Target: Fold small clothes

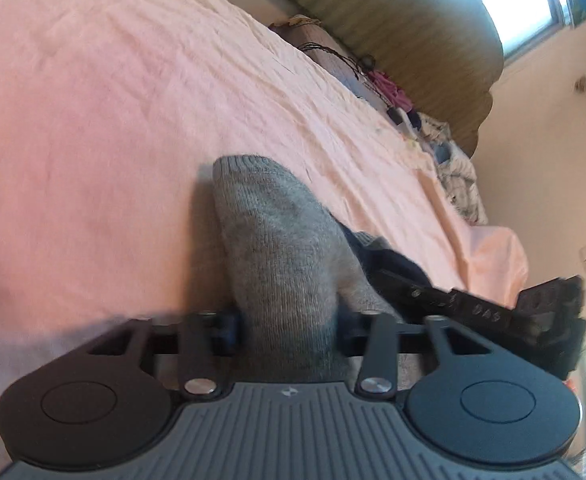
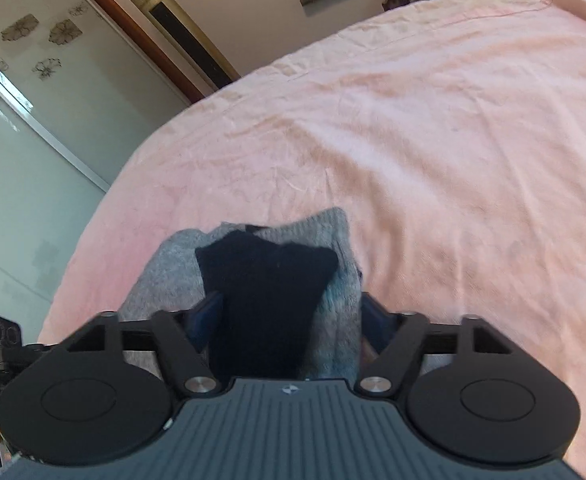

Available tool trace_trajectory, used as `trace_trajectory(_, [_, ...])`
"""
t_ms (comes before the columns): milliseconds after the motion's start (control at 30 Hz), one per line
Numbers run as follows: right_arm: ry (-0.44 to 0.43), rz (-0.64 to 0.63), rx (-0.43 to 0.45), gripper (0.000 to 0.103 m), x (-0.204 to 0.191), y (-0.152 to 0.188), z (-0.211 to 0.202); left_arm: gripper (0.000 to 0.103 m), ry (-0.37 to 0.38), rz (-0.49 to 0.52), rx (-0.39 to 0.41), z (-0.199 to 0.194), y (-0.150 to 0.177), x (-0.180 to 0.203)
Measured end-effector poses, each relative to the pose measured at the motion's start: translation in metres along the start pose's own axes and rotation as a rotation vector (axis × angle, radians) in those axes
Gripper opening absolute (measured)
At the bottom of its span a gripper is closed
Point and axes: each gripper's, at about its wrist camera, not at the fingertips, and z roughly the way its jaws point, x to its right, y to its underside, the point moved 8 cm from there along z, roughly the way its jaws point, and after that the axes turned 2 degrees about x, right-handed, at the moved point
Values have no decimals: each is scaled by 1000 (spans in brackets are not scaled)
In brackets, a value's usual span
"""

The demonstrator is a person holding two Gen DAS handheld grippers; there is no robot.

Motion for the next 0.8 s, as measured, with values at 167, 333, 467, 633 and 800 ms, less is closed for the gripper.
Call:
trace_trajectory(167, [4,142,154,29,32,-22,-6,41,-47,93,66,0,0,0])
trace_trajectory(333, [-106,165,98,87,22,9,-38,90,66,31,44,-36,28,6])
trace_trajectory(467, [-173,136,-24,90,7,40,-42,89,107,64,24,-27,44,15])
trace_trajectory(633, [-163,133,-55,39,-7,46,-23,35,36,6,7,-18,31,9])
trace_trajectory(800, [-198,39,-3,36,-46,36,-30,34,-20,145,122,-58,6,13])
